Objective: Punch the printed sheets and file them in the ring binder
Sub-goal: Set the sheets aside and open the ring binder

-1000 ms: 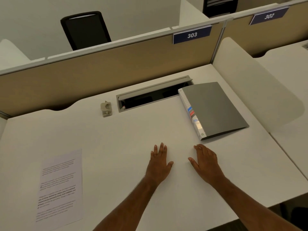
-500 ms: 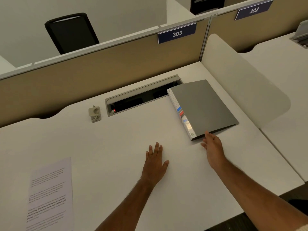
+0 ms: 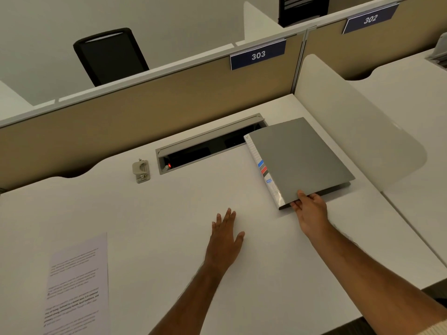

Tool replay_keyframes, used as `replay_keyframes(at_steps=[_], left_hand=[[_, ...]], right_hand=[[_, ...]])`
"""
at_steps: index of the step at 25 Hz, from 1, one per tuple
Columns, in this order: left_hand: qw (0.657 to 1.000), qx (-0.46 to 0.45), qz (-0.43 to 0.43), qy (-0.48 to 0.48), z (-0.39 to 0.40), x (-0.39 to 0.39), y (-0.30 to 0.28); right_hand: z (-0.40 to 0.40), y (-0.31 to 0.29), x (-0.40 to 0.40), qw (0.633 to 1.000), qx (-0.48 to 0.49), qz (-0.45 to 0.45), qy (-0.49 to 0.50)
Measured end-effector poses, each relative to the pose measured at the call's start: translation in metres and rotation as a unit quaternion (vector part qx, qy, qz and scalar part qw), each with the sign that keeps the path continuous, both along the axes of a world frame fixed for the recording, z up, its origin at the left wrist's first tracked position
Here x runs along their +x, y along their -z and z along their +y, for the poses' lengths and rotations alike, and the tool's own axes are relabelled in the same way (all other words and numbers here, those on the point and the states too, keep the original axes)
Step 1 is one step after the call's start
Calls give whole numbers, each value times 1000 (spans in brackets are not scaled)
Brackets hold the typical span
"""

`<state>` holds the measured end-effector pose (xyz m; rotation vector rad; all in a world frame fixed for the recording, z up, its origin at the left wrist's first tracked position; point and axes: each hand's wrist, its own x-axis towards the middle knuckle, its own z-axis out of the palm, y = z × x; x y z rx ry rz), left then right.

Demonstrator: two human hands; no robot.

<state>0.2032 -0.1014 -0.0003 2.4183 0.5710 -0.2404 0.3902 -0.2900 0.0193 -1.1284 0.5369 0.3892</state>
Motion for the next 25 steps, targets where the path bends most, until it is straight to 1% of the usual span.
replay_keyframes(at_steps=[2, 5, 7, 12, 15, 19, 23, 25], left_hand=[[998, -42, -11, -37, 0, -1, -5], [995, -45, -56, -66, 2, -2, -15], [992, -68, -64, -89, 2, -2, -22], [965, -166, -105, -172, 7, -8, -30], [947, -205, -112, -218, 12, -11, -40], [929, -244, -134, -246, 23, -16, -53], [915, -261, -151, -268, 35, -23, -69], [912, -262, -161, -271, 42, -29, -75]], right_hand=[[2, -5, -3, 999, -11, -14, -29], [5, -12, -12, 996, -34, -56, -67], [8, -17, -19, 990, -55, -93, -91], [20, -31, -44, 964, -129, -167, -159], [27, -34, -63, 939, -167, -213, -214], [38, -42, -93, 900, -218, -255, -277], [53, -51, -120, 846, -290, -299, -332], [59, -52, -132, 818, -308, -325, -360]])
